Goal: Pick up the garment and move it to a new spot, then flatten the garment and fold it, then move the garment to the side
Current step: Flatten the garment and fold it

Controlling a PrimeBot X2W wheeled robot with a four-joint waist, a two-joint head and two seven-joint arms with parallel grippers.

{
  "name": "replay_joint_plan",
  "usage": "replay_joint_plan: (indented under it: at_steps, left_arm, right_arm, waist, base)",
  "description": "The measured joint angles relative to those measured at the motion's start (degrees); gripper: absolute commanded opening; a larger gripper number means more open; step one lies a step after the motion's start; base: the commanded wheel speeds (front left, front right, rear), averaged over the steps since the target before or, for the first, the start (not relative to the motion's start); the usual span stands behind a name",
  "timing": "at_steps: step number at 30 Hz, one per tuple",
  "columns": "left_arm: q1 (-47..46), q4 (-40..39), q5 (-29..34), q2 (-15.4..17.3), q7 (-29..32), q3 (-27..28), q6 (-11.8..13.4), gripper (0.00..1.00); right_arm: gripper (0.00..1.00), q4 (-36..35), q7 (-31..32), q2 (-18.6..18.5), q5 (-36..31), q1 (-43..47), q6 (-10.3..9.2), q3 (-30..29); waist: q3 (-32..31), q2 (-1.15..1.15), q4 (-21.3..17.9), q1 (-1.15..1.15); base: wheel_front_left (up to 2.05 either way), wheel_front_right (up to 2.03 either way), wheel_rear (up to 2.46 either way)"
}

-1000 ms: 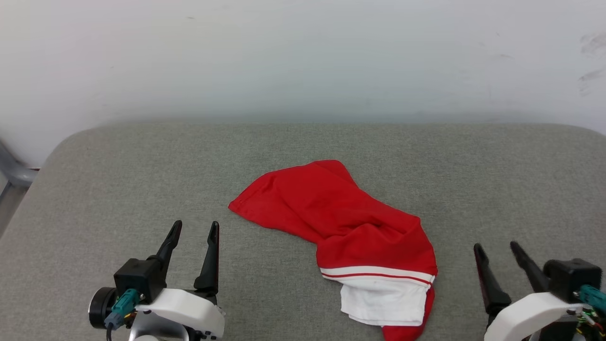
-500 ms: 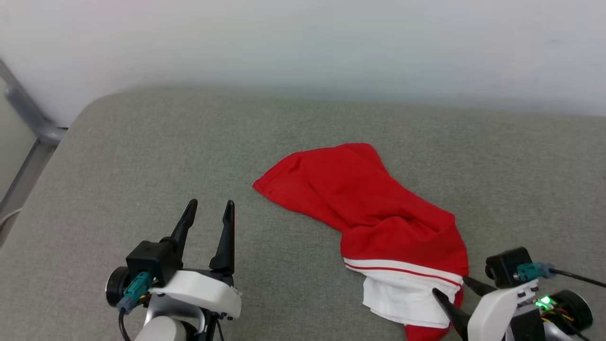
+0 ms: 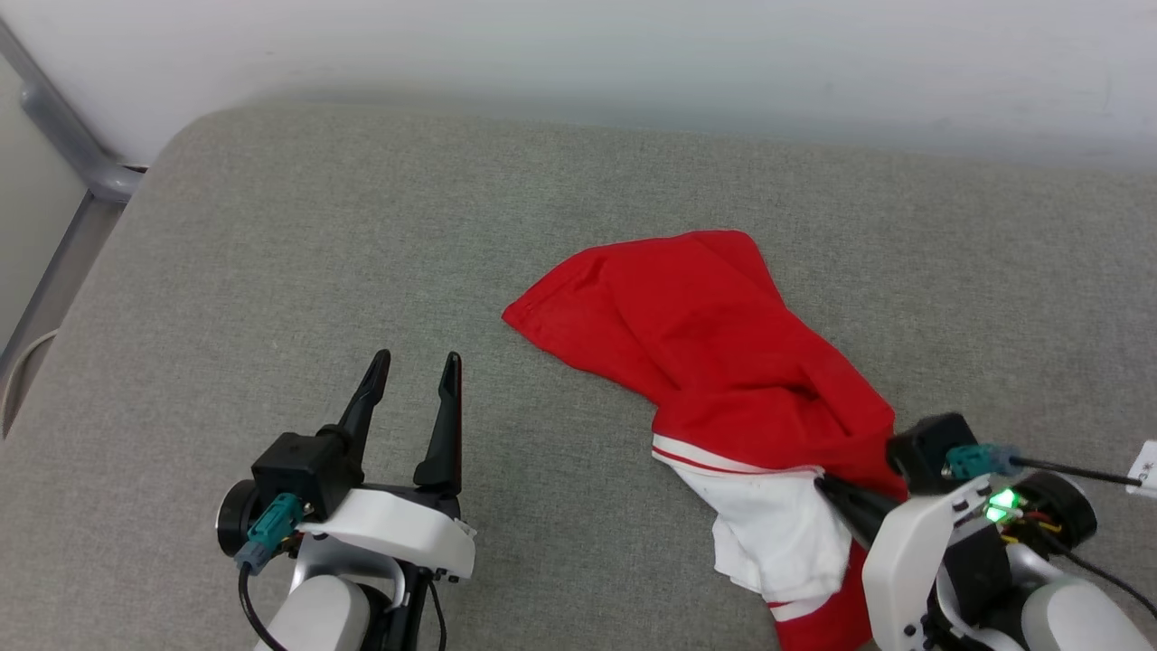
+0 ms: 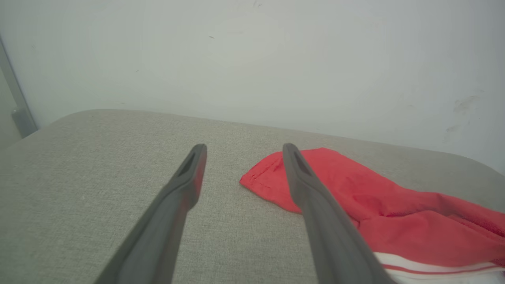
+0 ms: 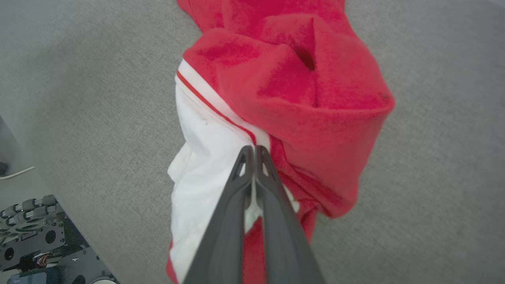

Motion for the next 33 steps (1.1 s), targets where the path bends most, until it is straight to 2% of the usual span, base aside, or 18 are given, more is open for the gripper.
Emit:
replay_joint_plan:
  at_steps: [5,10,16,23,27,30,31,32,33]
  left_arm:
    - [-0.1,0.3,0.6,-0.4,0.0,1.0,-0.5,1.00]
    - [-0.1,0.5,1.3,-0.6,-0.1,1.4,-1.0,1.00]
    - [-0.2,0.7,1.7,-0.9,-0.2,1.6,-1.5,1.00]
    - [-0.5,1.1,1.9,-1.0,-0.2,1.6,-1.8,1.00]
    - [-0.9,1.2,2.0,-1.0,-0.2,1.6,-1.8,1.00]
    - [-1.0,1.3,2.0,-0.9,-0.2,1.6,-1.8,1.00]
    - [-1.1,1.3,2.0,-0.8,-0.2,1.7,-1.8,1.00]
    - [-1.1,1.4,2.0,-0.7,-0.2,1.7,-1.8,1.00]
    - [-1.1,1.4,2.0,-0.6,-0.2,1.8,-1.8,1.00]
  right_arm:
    - [0.00,-1.7,-3.1,0.1,-0.5,-3.7,0.00,-1.3]
    - [0.00,-1.7,-4.5,0.5,-1.2,-6.1,0.01,-6.8]
    - [0.00,2.1,-5.4,1.9,-1.4,-4.5,0.01,-19.2]
    - [0.00,9.9,-6.7,4.3,-0.3,-0.5,0.02,-34.5]
    - [0.00,14.6,-8.6,5.5,-0.1,1.5,0.02,-40.5]
    - [0.00,17.8,-10.2,6.3,-0.4,2.2,0.02,-42.9]
    - [0.12,18.8,-10.7,6.6,-0.4,2.2,0.02,-43.1]
    - [0.49,19.8,-11.2,6.8,-0.5,2.3,0.02,-43.1]
    - [0.98,20.5,-11.7,7.0,-0.5,2.3,0.02,-42.9]
  waist:
    - [-0.2,0.00,-0.9,0.00]
    - [-0.6,0.00,-2.3,0.00]
    - [-0.5,0.00,-3.9,0.00]
    - [0.5,0.00,-5.0,0.00]
    - [1.3,0.00,-5.3,0.00]
    - [1.7,0.00,-5.5,0.00]
    - [1.8,0.00,-5.6,0.00]
    - [1.9,0.00,-5.7,0.00]
    - [2.0,0.00,-5.8,0.00]
  base:
    - [0.00,0.00,0.00]
    - [0.00,0.00,0.00]
    - [0.00,0.00,0.00]
    - [0.00,0.00,0.00]
    - [0.00,0.00,0.00]
    - [0.00,0.00,0.00]
    - [0.00,0.00,0.00]
    - [0.00,0.00,0.00]
    - [0.00,0.00,0.00]
